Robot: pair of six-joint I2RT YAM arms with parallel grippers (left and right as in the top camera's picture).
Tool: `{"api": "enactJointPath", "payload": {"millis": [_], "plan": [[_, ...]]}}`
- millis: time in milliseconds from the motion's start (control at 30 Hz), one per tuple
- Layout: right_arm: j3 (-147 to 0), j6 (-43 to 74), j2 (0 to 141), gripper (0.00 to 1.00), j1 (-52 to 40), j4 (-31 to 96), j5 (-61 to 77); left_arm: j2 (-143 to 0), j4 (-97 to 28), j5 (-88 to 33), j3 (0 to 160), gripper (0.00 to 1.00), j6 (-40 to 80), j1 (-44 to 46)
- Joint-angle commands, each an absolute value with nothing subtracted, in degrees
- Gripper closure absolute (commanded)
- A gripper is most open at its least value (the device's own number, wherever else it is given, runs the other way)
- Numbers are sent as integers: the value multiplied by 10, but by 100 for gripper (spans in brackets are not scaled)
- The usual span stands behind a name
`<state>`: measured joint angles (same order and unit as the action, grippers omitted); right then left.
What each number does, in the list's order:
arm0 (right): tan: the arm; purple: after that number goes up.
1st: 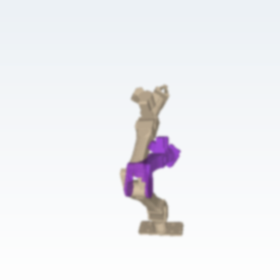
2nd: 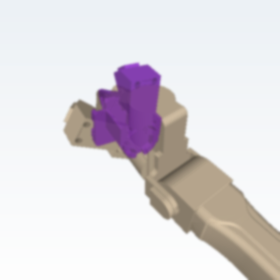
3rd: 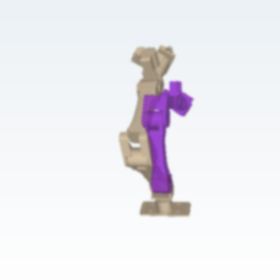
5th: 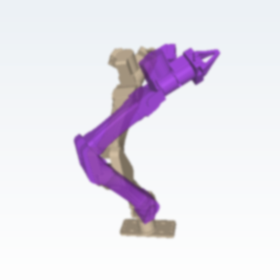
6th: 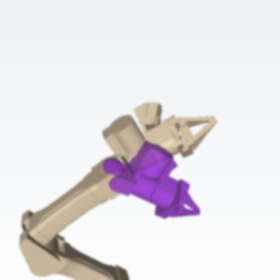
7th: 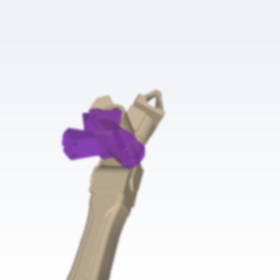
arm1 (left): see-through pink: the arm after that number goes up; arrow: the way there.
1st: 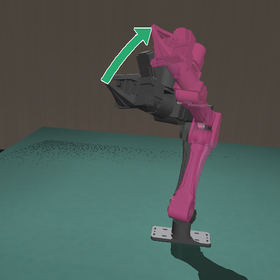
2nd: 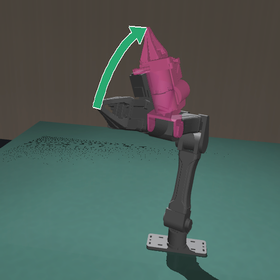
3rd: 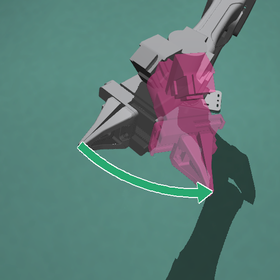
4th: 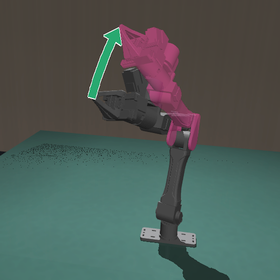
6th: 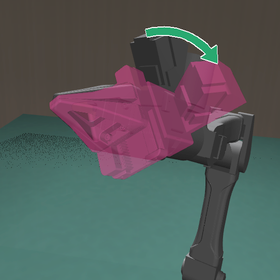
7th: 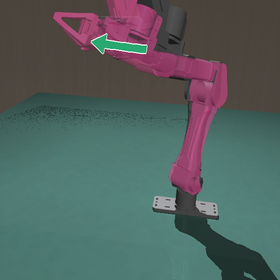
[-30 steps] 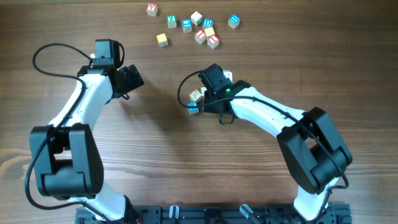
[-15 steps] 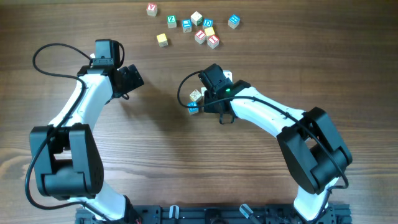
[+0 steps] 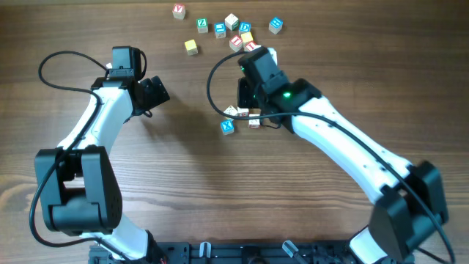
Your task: Form a circle
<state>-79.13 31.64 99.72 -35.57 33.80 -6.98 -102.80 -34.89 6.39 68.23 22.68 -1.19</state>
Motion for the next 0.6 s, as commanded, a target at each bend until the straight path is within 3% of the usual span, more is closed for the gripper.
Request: {"api": "enactJointPath", "payload": {"millis": [0, 100, 567], "plan": [[-800, 354, 983, 86, -359, 339, 30, -1019, -349, 69, 687, 0, 232, -15], [-800, 362, 1000, 95, -386, 337, 35, -1019, -349, 70, 687, 0, 232, -15], [-800, 360, 1142, 96, -458, 242, -32, -1019, -349, 69, 687, 0, 232, -15]]}}
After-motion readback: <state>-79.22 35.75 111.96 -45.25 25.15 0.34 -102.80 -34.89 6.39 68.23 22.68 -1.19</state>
